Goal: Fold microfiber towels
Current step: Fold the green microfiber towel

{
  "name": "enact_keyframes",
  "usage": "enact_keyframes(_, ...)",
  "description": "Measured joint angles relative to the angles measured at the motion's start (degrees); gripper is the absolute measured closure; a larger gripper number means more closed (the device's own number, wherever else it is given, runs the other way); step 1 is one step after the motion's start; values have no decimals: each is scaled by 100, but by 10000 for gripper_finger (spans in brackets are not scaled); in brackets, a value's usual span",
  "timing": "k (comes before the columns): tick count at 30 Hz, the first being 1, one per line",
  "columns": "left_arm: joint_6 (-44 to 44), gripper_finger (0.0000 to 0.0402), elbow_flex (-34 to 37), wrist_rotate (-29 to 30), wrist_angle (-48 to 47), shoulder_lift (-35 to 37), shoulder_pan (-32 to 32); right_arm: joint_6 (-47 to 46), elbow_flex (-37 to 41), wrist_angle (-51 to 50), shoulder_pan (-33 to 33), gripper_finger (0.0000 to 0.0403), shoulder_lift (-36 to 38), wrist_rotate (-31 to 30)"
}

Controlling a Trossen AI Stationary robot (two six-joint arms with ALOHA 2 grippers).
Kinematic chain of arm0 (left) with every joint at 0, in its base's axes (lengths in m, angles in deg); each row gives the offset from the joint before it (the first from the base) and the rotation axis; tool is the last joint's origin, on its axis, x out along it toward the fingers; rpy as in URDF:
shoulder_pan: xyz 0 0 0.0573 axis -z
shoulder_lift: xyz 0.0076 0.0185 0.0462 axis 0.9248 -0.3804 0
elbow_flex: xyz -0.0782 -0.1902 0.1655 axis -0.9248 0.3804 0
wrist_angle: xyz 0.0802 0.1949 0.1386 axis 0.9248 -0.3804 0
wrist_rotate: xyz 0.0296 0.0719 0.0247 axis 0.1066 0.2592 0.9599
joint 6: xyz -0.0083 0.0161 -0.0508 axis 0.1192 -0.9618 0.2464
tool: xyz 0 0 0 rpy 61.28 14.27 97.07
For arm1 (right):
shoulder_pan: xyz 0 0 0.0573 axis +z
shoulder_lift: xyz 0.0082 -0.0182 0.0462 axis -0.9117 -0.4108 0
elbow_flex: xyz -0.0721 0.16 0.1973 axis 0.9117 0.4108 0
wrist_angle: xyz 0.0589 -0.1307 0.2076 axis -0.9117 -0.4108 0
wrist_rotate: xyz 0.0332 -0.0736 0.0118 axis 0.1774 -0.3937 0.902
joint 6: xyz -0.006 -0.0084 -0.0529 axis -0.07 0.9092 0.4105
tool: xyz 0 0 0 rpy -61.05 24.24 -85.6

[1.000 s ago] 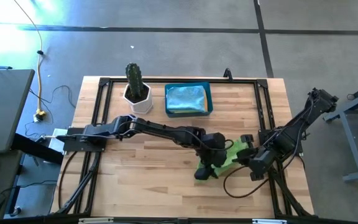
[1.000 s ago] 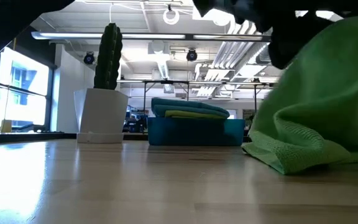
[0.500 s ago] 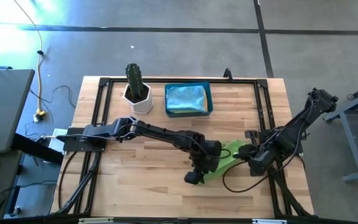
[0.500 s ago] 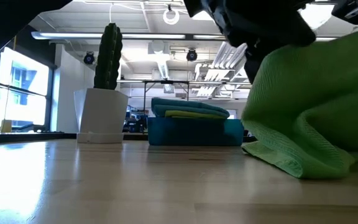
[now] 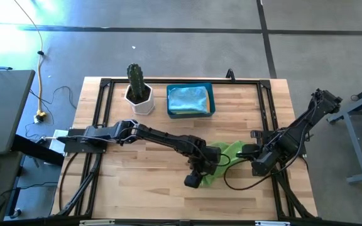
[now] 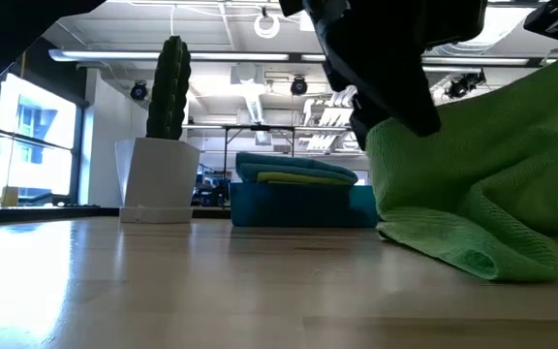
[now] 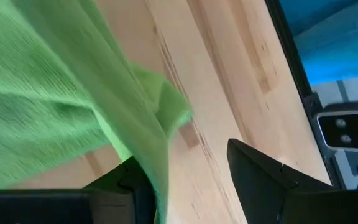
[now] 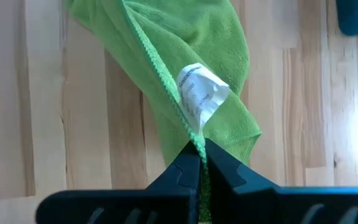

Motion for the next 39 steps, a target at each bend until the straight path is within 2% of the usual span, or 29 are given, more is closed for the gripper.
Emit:
enact_keyframes(8, 162, 232, 0, -11, -194, 0, 132, -284, 0, -99, 2, 403, 0, 1)
enact_keyframes(12, 254, 246, 0, -5, -202, 0, 123, -286, 0, -99, 1, 403, 0, 0)
enact_keyframes(16, 299, 287, 0, -3, -193, 0, 126, -279, 0, -73, 0, 403, 0, 0)
enact_keyframes(23, 683, 387, 0, -3, -180, 0, 126, -323, 0, -23, 1, 403, 0, 2)
enact_keyframes(26, 1154, 394, 0, 6, -207, 2, 125, -426, 2, 136, 0, 403, 0, 2)
enact_keyframes(30, 1649, 396, -27, 343, -384, 97, 153, -420, 2, 469, 2, 403, 0, 2)
enact_keyframes(39, 1951, 400, -743, 1315, -2190, 332, 288, -429, 4, 809, -5, 403, -14, -183)
